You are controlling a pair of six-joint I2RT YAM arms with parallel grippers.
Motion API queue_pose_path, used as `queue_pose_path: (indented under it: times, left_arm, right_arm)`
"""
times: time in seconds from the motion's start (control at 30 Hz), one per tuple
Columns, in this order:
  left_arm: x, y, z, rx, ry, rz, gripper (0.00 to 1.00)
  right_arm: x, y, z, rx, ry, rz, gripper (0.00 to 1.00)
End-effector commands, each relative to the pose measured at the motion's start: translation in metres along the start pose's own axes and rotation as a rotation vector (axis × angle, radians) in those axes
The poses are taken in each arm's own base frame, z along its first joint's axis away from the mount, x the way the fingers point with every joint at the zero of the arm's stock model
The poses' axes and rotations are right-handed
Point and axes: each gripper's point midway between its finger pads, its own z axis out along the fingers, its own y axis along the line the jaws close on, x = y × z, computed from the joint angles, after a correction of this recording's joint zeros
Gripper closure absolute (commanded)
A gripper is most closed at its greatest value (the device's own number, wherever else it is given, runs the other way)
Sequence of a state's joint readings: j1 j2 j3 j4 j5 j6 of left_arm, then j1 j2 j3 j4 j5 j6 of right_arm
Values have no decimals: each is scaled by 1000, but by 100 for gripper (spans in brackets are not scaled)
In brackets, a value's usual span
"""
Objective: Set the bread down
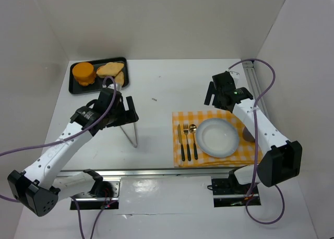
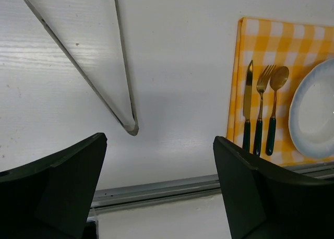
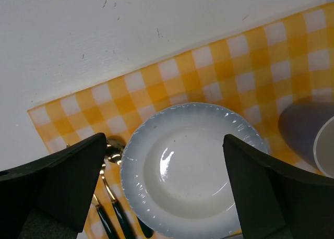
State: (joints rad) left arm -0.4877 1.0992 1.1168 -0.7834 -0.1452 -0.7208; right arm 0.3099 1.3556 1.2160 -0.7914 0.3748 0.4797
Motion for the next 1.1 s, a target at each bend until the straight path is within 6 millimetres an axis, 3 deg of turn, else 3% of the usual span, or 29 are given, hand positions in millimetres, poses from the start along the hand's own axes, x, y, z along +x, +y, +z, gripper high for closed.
queue_pose_path:
  times: [0.0, 0.23, 0.37, 0.43, 0.63, 0.87, 1.03, 1.07]
  left_arm:
    - [-9, 4, -2, -39, -43, -35, 3]
    - [-3, 8, 12, -95, 9, -34, 3]
    - [11, 8, 22, -160, 31, -41, 2]
    - [33, 13, 28, -237, 67, -56, 2]
    - [66, 10, 50, -245, 105, -159, 1]
    - [86, 33, 74, -395, 114, -197, 1]
    - [84, 32, 101, -370, 90, -241, 1]
    - [86, 42, 106, -389, 99, -255, 1]
  right_arm:
    - [-14, -4, -2, 20, -73, 46, 0]
    - [-14, -6, -6, 15, -82, 50, 0]
    - [-7, -7, -5, 12, -69, 55, 0]
    - [-7, -4, -8, -12, -65, 58, 0]
    - [-11, 6, -15, -92, -102, 71, 0]
    - [-14, 14, -15, -120, -91, 51, 0]
    - [-20, 14, -21, -134, -117, 62, 0]
    - [-16, 15, -19, -140, -105, 58, 0]
